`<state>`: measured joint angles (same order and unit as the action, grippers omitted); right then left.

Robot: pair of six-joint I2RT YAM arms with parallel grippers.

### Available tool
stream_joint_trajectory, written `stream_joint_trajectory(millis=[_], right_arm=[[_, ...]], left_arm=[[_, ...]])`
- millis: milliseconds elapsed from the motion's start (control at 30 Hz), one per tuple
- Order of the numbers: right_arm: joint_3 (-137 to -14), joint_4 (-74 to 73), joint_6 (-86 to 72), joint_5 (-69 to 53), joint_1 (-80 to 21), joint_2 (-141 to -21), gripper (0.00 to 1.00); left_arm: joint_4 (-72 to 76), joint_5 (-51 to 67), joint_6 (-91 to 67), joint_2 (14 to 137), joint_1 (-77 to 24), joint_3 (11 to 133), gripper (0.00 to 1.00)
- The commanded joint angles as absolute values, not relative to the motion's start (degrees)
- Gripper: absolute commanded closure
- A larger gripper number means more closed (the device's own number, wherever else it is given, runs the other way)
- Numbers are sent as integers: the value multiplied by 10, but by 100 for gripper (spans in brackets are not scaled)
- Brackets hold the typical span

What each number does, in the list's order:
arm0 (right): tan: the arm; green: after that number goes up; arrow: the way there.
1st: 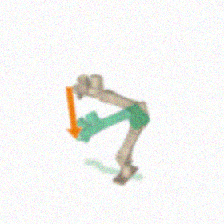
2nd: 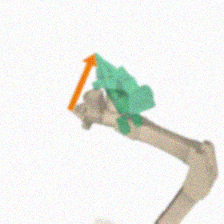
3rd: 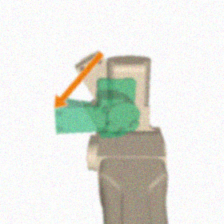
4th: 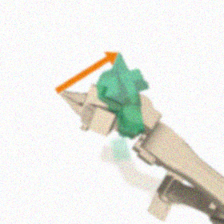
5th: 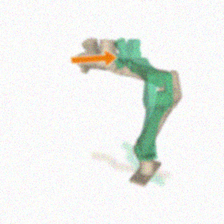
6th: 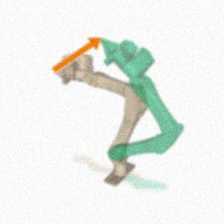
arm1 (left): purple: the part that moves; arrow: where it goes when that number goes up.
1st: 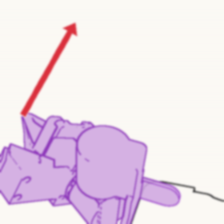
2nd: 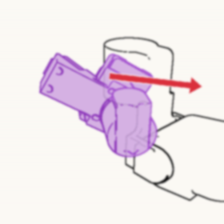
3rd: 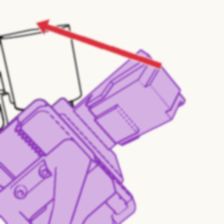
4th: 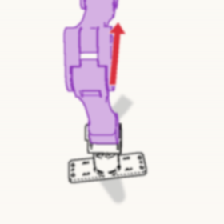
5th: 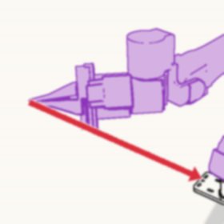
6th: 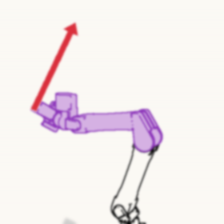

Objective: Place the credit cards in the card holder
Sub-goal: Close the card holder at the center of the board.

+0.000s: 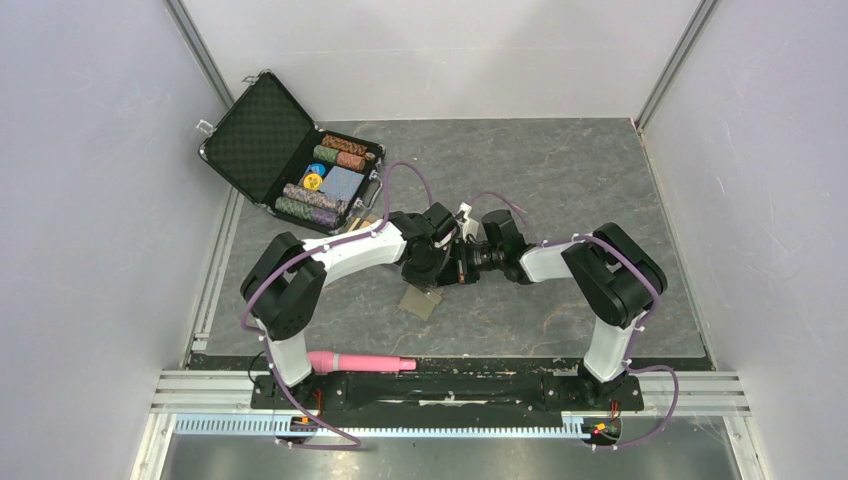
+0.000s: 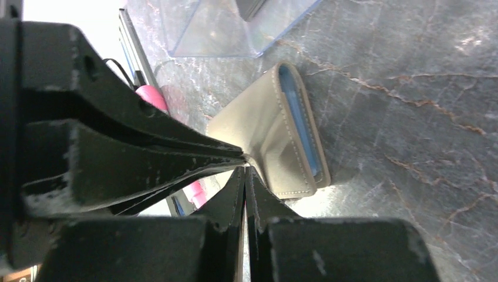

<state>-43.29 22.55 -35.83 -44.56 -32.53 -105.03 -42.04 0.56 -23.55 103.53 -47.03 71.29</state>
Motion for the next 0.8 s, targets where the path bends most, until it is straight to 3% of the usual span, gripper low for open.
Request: stream_joint_trajectory(millis=[0,767], right_arm=[[-420,278,-371,-471,-330,-1022,100],[-468,169,-311,-431,-368,-1090,100]], left_arm=[[-416,8,-234,1041,-473,709,98],[-409,-4,-232,1049,-473,689,98]])
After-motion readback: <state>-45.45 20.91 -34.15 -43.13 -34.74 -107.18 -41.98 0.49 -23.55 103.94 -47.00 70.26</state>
